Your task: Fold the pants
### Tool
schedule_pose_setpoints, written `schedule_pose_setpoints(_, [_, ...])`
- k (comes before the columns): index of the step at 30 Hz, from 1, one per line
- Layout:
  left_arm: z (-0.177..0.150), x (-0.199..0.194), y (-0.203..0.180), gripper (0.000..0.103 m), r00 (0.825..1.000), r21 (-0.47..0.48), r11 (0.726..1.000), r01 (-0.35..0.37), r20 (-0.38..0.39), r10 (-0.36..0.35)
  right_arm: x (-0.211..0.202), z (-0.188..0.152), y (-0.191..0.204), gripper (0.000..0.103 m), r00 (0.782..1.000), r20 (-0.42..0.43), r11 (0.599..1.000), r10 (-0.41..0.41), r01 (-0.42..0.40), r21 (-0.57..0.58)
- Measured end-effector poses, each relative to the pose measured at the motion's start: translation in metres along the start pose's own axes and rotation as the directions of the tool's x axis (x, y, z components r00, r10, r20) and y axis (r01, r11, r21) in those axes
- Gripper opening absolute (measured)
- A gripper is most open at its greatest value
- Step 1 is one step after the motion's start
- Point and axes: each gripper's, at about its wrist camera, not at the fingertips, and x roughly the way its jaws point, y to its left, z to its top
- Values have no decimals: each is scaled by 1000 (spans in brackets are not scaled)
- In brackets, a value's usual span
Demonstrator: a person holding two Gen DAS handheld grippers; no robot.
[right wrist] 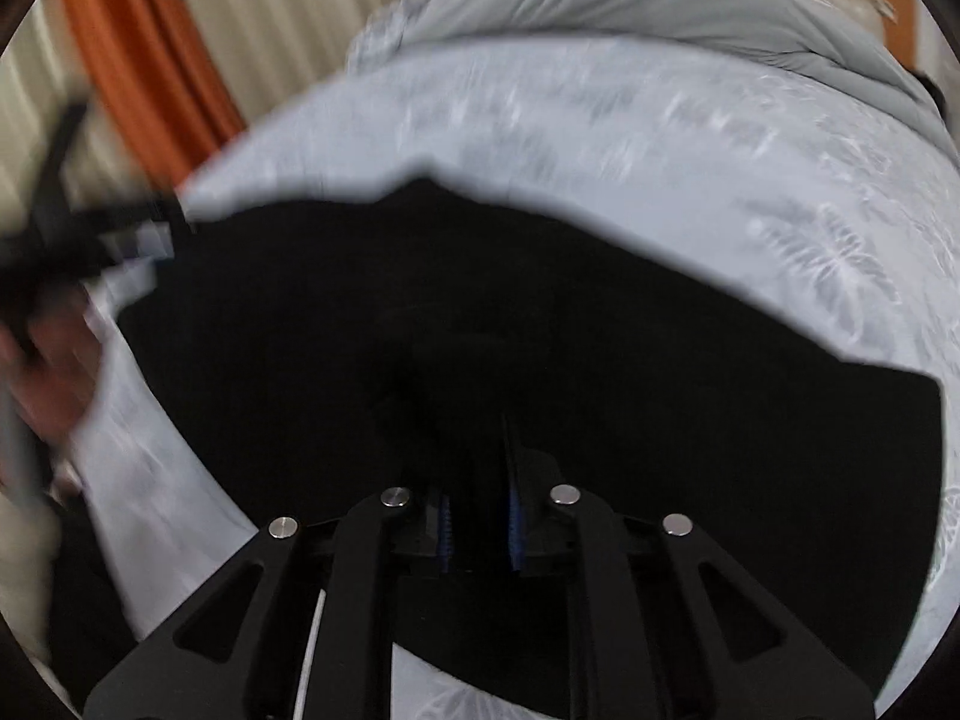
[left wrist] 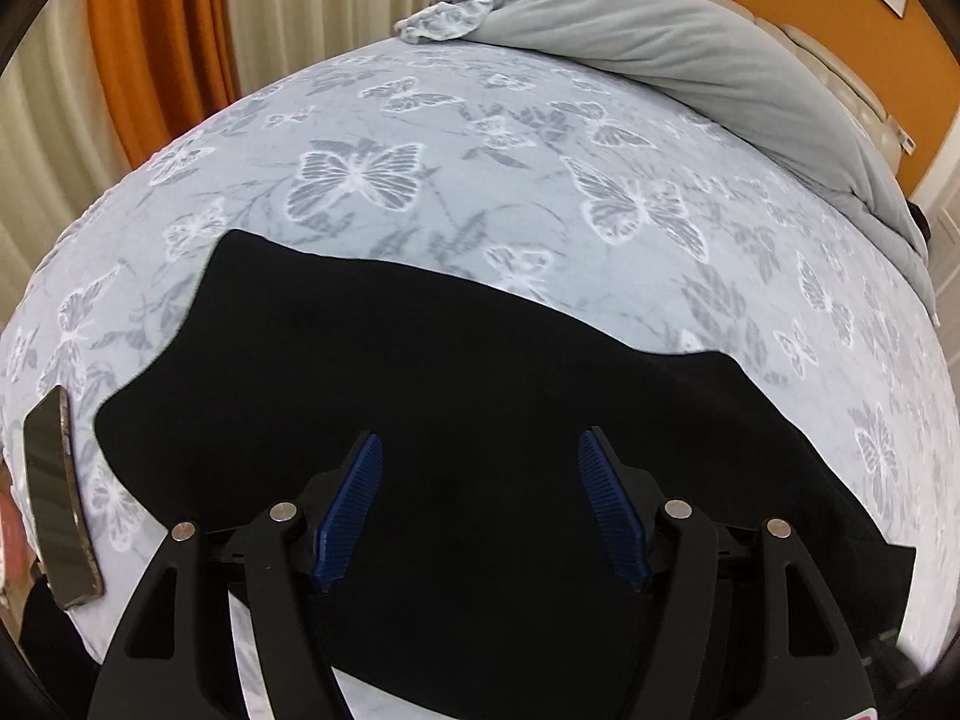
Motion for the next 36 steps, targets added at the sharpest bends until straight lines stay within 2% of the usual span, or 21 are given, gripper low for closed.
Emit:
schedule_pose_setpoints(1, [1,0,4,67,1000,-3,1000,2,-1,-2,0,-3,5,22,999,24,999,-22,23,-34])
schedule_pose_setpoints(2, [3,-1,11,67,1000,-11,1000,4,-4,-4,-2,-4,7,35,999,29,998,-18,20,-53])
schedule_pose_setpoints(5, [6,0,26,71,999,-28,999,24,-25,-24,-12,-2,8,65,998,38,998,45,-43,-48])
schedule_pose_setpoints(7, [5,2,34,71,998,-37,999,29,-45,-31,-14,-2,14,64,998,55,998,33,-30,-54])
schedule_pose_setpoints(9, [2,4,42,71,997,-47,998,34,-65,-37,-5,-3,23,47,999,39,996,6,-3,-93])
schedule_pose_setpoints(11, [0,7,50,71,995,-57,997,43,-88,-48,4,1,32,14,998,51,991,-48,54,-126])
schedule_pose_setpoints(13, [-3,7,55,71,994,-70,996,50,-97,-57,-1,8,43,14,994,87,990,-68,78,-121])
schedule_pose_setpoints(17, [-3,4,73,71,990,-110,991,83,-106,-94,-15,25,57,14,987,156,993,-30,48,-112])
schedule_pose_setpoints(19, [-1,2,87,72,985,-149,982,117,-106,-134,8,27,62,24,996,84,990,-24,35,-135])
schedule_pose_setpoints(20, [0,1,95,73,983,-175,975,133,-105,-153,22,23,59,25,999,27,991,-32,35,-128])
schedule_pose_setpoints(23, [2,-1,134,77,968,-321,927,197,-88,-236,13,20,52,33,999,40,996,9,-5,-89])
schedule_pose_setpoints(24, [1,0,148,77,960,-380,899,219,-80,-268,2,24,48,37,999,41,997,21,-18,-78])
schedule_pose_setpoints(25, [1,0,162,77,954,-429,873,233,-71,-290,-13,26,41,53,997,72,998,18,-13,-61])
schedule_pose_setpoints(27, [-1,5,189,77,938,-517,812,270,-50,-343,-43,22,23,76,988,152,1000,-16,17,-8])
schedule_pose_setpoints(28, [-1,8,196,77,931,-541,792,282,-47,-363,-55,21,10,79,982,184,999,-43,38,31])
schedule_pose_setpoints(29, [-4,11,205,77,918,-579,756,303,-36,-396,-61,20,0,79,979,195,997,-56,45,62])
schedule_pose_setpoints(31, [-9,4,215,76,912,-632,702,329,19,-410,-73,20,-32,79,978,194,985,-74,42,165])
schedule_pose_setpoints(32, [-11,-12,218,76,922,-629,703,331,59,-382,-76,18,-46,79,978,192,975,-81,38,218])
schedule_pose_setpoints(33, [-8,-24,218,77,929,-602,724,337,88,-359,-79,17,-60,79,979,190,960,-76,20,279])
schedule_pose_setpoints(34, [-6,-32,218,83,932,-572,745,342,109,-344,-80,16,-72,79,980,188,947,-71,7,323])
schedule_pose_setpoints(36, [0,-32,216,90,955,-521,804,286,83,-285,-78,17,-86,79,981,181,929,-71,-1,369])
